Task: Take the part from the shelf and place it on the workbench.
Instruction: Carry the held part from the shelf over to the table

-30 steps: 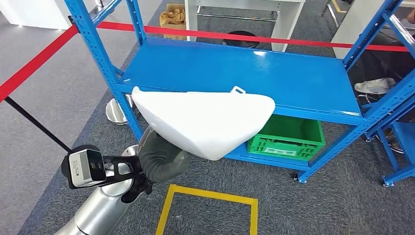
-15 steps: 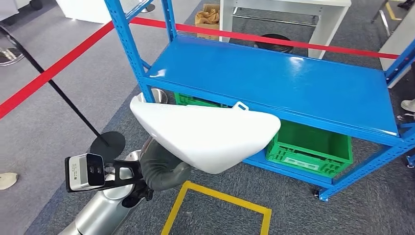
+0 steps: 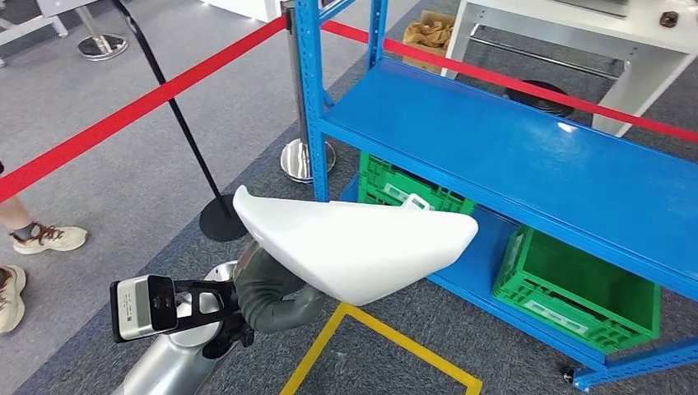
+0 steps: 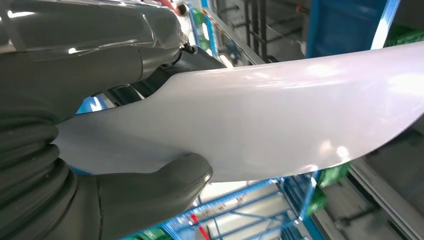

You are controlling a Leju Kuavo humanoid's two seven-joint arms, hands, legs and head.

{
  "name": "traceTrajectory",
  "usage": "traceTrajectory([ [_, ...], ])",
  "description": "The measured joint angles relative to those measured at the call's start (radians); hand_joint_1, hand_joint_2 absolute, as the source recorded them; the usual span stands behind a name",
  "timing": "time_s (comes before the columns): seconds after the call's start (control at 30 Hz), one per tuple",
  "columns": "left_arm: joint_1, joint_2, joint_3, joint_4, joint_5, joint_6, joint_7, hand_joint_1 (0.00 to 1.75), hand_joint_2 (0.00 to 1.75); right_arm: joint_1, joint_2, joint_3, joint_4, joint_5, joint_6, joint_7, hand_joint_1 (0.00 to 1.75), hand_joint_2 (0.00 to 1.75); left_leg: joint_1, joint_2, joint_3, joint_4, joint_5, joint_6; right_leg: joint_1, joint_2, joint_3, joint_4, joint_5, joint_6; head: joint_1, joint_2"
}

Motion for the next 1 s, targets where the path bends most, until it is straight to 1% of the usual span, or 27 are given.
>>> traceTrajectory([
  [0.03, 0.005, 0.0, 0.0, -0.001, 0.0, -0.001, 0.001, 1.75, 1.75, 0.003, -0.001, 0.0, 0.0, 0.0, 0.0, 0.001, 0.0, 0.0, -0.001, -0.016, 0.0, 0.0, 0.0, 0.001, 0.001, 0.009, -0.028, 0.053, -0.015, -0.001, 0.001, 0.0],
  [0.07, 0.009, 0.0, 0.001, -0.002, 0.001, -0.003, 0.001, 1.75, 1.75, 0.004, -0.002, 0.0, 0.0, 0.001, 0.0, 0.001, 0.0, 0.0, -0.002, -0.032, 0.0, 0.001, 0.0, 0.001, 0.001, 0.012, -0.041, 0.071, -0.01, -0.002, 0.001, 0.0],
  [0.1, 0.011, 0.001, 0.002, -0.003, 0.001, -0.006, 0.001, 1.75, 1.75, 0.005, -0.003, 0.0, 0.0, 0.001, 0.001, 0.0, 0.0, 0.0, -0.002, -0.047, 0.001, 0.003, 0.0, 0.0, 0.001, 0.015, -0.034, 0.046, 0.016, -0.004, 0.001, 0.0],
  [0.13, 0.013, 0.001, 0.003, -0.006, 0.002, -0.009, 0.001, 1.75, 1.75, 0.005, -0.004, 0.0, 0.0, 0.002, 0.002, 0.0, 0.0, 0.0, -0.002, -0.063, 0.001, 0.005, -0.001, -0.001, -0.001, 0.024, -0.011, -0.015, 0.054, -0.006, 0.001, 0.0],
  [0.2, 0.014, 0.001, 0.006, -0.011, 0.004, -0.014, 0.002, 1.75, 1.75, 0.005, -0.007, 0.0, 0.0, 0.002, 0.005, 0.0, 0.0, 0.0, -0.001, -0.091, -0.002, 0.014, -0.004, -0.007, -0.007, 0.067, 0.045, -0.147, 0.111, -0.008, 0.001, 0.0],
  [0.23, 0.014, 0.001, 0.006, -0.013, 0.005, -0.015, 0.002, 1.75, 1.75, 0.005, -0.008, 0.0, 0.0, 0.002, 0.005, 0.0, 0.0, 0.0, -0.001, -0.103, -0.006, 0.018, -0.005, -0.012, -0.008, 0.083, 0.06, -0.185, 0.122, -0.008, 0.0, 0.0],
  [0.27, 0.015, 0.002, 0.007, -0.015, 0.006, -0.015, 0.002, 1.75, 1.75, 0.005, -0.01, 0.0, 0.0, 0.002, 0.005, 0.0, 0.0, 0.0, -0.001, -0.114, -0.01, 0.02, -0.005, -0.016, -0.008, 0.091, 0.066, -0.199, 0.121, -0.009, 0.0, 0.0],
  [0.33, 0.017, 0.005, 0.009, -0.019, 0.007, -0.015, 0.002, 1.75, 1.75, 0.003, -0.011, 0.0, 0.0, 0.002, 0.006, -0.001, 0.0, 0.0, 0.001, -0.132, -0.017, 0.02, -0.002, -0.025, -0.005, 0.071, 0.069, -0.201, 0.124, -0.016, 0.0, 0.0],
  [0.37, 0.017, 0.007, 0.012, -0.021, 0.007, -0.015, 0.002, 1.75, 1.75, 0.001, -0.013, 0.0, 0.0, 0.002, 0.006, -0.001, 0.0, 0.0, 0.001, -0.118, -0.022, 0.024, -0.005, -0.03, -0.005, 0.059, 0.071, -0.202, 0.125, -0.021, -0.001, 0.0],
  [0.4, 0.017, 0.008, 0.014, -0.023, 0.008, -0.016, 0.002, 1.75, 1.75, -0.001, -0.013, 0.0, 0.0, 0.002, 0.006, -0.002, 0.0, 0.0, 0.0, -0.092, -0.033, 0.043, -0.018, -0.035, -0.006, 0.047, 0.073, -0.204, 0.127, -0.027, -0.003, 0.0],
  [0.43, 0.018, 0.01, 0.016, -0.025, 0.009, -0.017, 0.002, 1.75, 1.75, -0.001, -0.014, 0.0, 0.0, 0.002, 0.006, -0.002, 0.0, 0.0, -0.001, -0.057, -0.054, 0.084, -0.042, -0.039, -0.006, 0.034, 0.073, -0.205, 0.128, -0.032, -0.006, 0.0],
  [0.47, 0.018, 0.01, 0.018, -0.027, 0.01, -0.018, 0.001, 1.75, 1.75, 0.0, -0.014, 0.0, 0.0, 0.001, 0.005, -0.003, 0.0, 0.0, -0.002, -0.022, -0.085, 0.145, -0.073, -0.043, -0.005, 0.02, 0.072, -0.205, 0.127, -0.035, -0.009, 0.0],
  [0.5, 0.019, 0.011, 0.018, -0.028, 0.013, -0.021, 0.0, 1.75, 1.75, 0.002, -0.015, 0.0, 0.0, 0.001, 0.003, -0.003, 0.0, 0.0, 0.0, -0.004, -0.122, 0.219, -0.105, -0.046, -0.004, 0.005, 0.071, -0.204, 0.127, -0.037, -0.011, 0.0],
  [0.53, 0.022, 0.013, 0.02, -0.029, 0.016, -0.025, -0.003, 1.75, 1.75, 0.005, -0.016, 0.0, 0.0, 0.001, 0.001, -0.004, 0.0, 0.0, 0.002, 0.004, -0.156, 0.283, -0.127, -0.049, -0.004, -0.011, 0.071, -0.204, 0.126, -0.038, -0.012, 0.0],
  [0.57, 0.025, 0.015, 0.022, -0.03, 0.019, -0.028, -0.006, 1.75, 1.75, 0.006, -0.018, 0.0, 0.0, 0.0, -0.001, -0.005, 0.0, 0.0, 0.004, 0.006, -0.175, 0.319, -0.133, -0.049, -0.004, -0.026, 0.07, -0.204, 0.125, -0.038, -0.012, 0.0],
  [0.6, 0.028, 0.017, 0.024, -0.033, 0.021, -0.033, -0.01, 1.75, 1.75, 0.006, -0.02, 0.0, -0.001, -0.001, -0.003, -0.007, 0.0, 0.0, 0.005, 0.008, -0.174, 0.313, -0.119, -0.049, -0.004, -0.041, 0.071, -0.204, 0.125, -0.038, -0.012, 0.0],
  [0.63, 0.03, 0.018, 0.027, -0.036, 0.022, -0.037, -0.014, 1.75, 1.75, 0.005, -0.021, -0.001, -0.001, -0.002, -0.003, -0.01, 0.0, 0.0, 0.006, 0.014, -0.149, 0.265, -0.09, -0.048, -0.004, -0.054, 0.072, -0.204, 0.124, -0.037, -0.012, 0.0],
  [0.67, 0.031, 0.02, 0.029, -0.04, 0.023, -0.04, -0.016, 1.75, 1.75, 0.004, -0.022, -0.001, -0.001, -0.002, -0.004, -0.013, 0.0, 0.0, 0.006, 0.03, -0.108, 0.189, -0.056, -0.045, -0.004, -0.066, 0.074, -0.204, 0.122, -0.036, -0.012, 0.0],
  [0.7, 0.031, 0.02, 0.031, -0.045, 0.023, -0.043, -0.017, 1.75, 1.75, 0.002, -0.024, -0.001, -0.001, -0.002, -0.004, -0.016, 0.0, 0.0, 0.002, 0.053, -0.067, 0.115, -0.033, -0.042, -0.001, -0.077, 0.076, -0.204, 0.12, -0.032, -0.012, 0.0],
  [0.73, 0.031, 0.02, 0.033, -0.049, 0.023, -0.045, -0.017, 1.75, 1.75, 0.001, -0.025, -0.001, -0.002, 0.0, -0.004, -0.019, 0.0, 0.0, -0.001, 0.07, -0.038, 0.06, -0.019, -0.037, 0.001, -0.086, 0.079, -0.205, 0.118, -0.028, -0.011, 0.0],
  [0.77, 0.03, 0.02, 0.033, -0.051, 0.023, -0.045, -0.018, 1.75, 1.75, 0.001, -0.026, -0.001, -0.002, 0.004, -0.004, -0.023, 0.0, 0.0, -0.005, 0.08, -0.023, 0.031, -0.015, -0.033, 0.003, -0.095, 0.082, -0.205, 0.115, -0.022, -0.01, 0.0],
  [0.8, 0.029, 0.02, 0.034, -0.053, 0.023, -0.045, -0.017, 1.75, 1.75, 0.0, -0.027, 0.0, -0.002, 0.009, -0.003, -0.028, 0.0, 0.0, -0.008, 0.077, -0.022, 0.025, -0.019, -0.029, 0.004, -0.104, 0.086, -0.208, 0.114, -0.017, -0.008, 0.0],
  [0.83, 0.028, 0.021, 0.034, -0.053, 0.023, -0.044, -0.017, 1.75, 1.75, -0.002, -0.027, 0.0, -0.002, 0.013, -0.003, -0.035, 0.0, 0.0, -0.008, 0.062, -0.021, 0.023, -0.016, -0.023, 0.003, -0.116, 0.091, -0.211, 0.113, -0.011, -0.008, 0.0],
  [0.87, 0.027, 0.022, 0.034, -0.054, 0.023, -0.043, -0.016, 1.75, 1.75, -0.005, -0.027, 0.001, -0.002, 0.017, -0.002, -0.042, 0.0, 0.0, -0.006, 0.05, -0.018, 0.02, -0.013, -0.017, 0.001, -0.118, 0.095, -0.212, 0.11, -0.005, -0.007, 0.0],
  [0.9, 0.025, 0.022, 0.034, -0.055, 0.025, -0.043, -0.015, 1.75, 1.75, -0.008, -0.026, 0.001, -0.002, 0.019, 0.0, -0.051, 0.0, 0.0, -0.004, 0.038, -0.014, 0.016, -0.01, -0.011, -0.001, -0.103, 0.095, -0.202, 0.1, 0.0, -0.006, 0.0],
  [0.93, 0.022, 0.021, 0.034, -0.056, 0.028, -0.043, -0.015, 1.75, 1.75, -0.011, -0.025, 0.002, -0.002, 0.018, 0.002, -0.058, 0.0, 0.0, -0.001, 0.027, -0.01, 0.012, -0.006, -0.005, -0.002, -0.077, 0.084, -0.174, 0.08, 0.003, -0.004, 0.0],
  [1.0, 0.018, 0.017, 0.032, -0.057, 0.035, -0.047, -0.012, 1.75, 1.75, -0.01, -0.024, 0.002, -0.002, 0.018, 0.005, -0.067, 0.0, 0.0, 0.001, 0.002, -0.009, 0.011, -0.003, 0.003, -0.002, -0.013, 0.027, -0.052, 0.019, 0.006, 0.003, 0.0],
])
